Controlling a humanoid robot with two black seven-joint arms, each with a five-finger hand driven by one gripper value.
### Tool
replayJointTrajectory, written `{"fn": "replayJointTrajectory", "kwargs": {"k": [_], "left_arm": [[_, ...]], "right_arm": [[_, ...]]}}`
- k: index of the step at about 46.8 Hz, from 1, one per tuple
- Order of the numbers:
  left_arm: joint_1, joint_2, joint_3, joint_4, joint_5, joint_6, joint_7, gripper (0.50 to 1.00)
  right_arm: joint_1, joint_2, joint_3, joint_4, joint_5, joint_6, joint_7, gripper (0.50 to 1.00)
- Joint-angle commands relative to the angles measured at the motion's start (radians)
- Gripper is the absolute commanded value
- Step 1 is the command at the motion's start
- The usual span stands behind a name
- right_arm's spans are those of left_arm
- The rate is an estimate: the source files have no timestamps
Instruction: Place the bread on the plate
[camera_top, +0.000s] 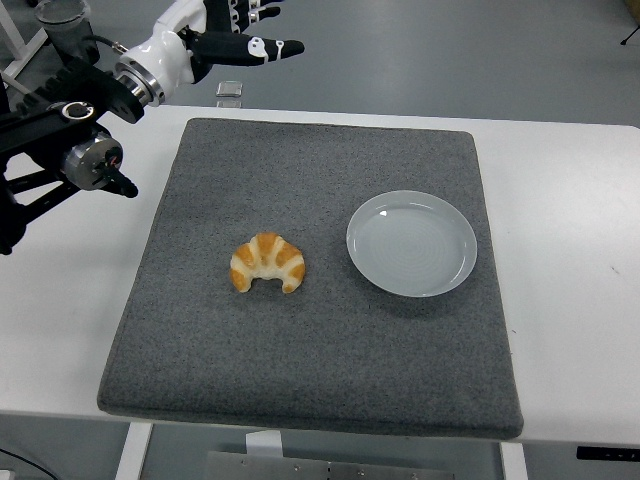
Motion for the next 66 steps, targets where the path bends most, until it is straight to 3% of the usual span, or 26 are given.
{"fn": "replayJointTrajectory", "kwargs": {"k": [1,7,13,19,25,35,43,60,66], "left_arm": [[-0.056,0.055,0.036,-0.056,-0.001,-0.008,0.005,0.981],[-0.181,0.147,0.156,-0.137,-0.001,-0.023,0.006,0.981],[-0.315,0.192,0.33,-0.154,0.009,-0.054,0.003,0.981],[-0.375,0.21,0.455,-0.154,0.176,-0.067,0.0,0.981],[-0.367,0.226,0.484,-0.16,0.351,-0.075,0.0,0.981],[-0.364,0.238,0.594,-0.197,0.476,-0.092,0.0,0.984],[-0.3,0.227,0.631,-0.197,0.586,-0.081,0.002,0.984],[-0.174,0.196,0.625,-0.197,0.614,-0.031,0.0,0.979],[-0.131,0.157,0.624,-0.174,0.644,0.009,-0.003,0.979]], "right_arm": [[0.001,0.0,0.0,0.0,0.0,0.0,0.0,0.932],[0.001,0.0,0.0,0.0,0.0,-0.001,0.0,0.93],[0.001,0.0,0.0,0.0,0.0,-0.001,0.0,0.93],[0.001,0.0,0.0,0.0,0.0,-0.003,0.0,0.93],[0.001,0.0,-0.001,0.0,0.0,-0.003,0.0,0.93],[0.001,0.0,-0.001,0.0,0.0,-0.005,0.0,0.932],[0.0,0.0,-0.001,0.0,-0.002,-0.006,0.0,0.93],[0.0,0.0,-0.001,0.0,-0.002,-0.005,0.0,0.93],[0.0,0.0,-0.001,0.0,-0.002,-0.006,0.0,0.93]]}}
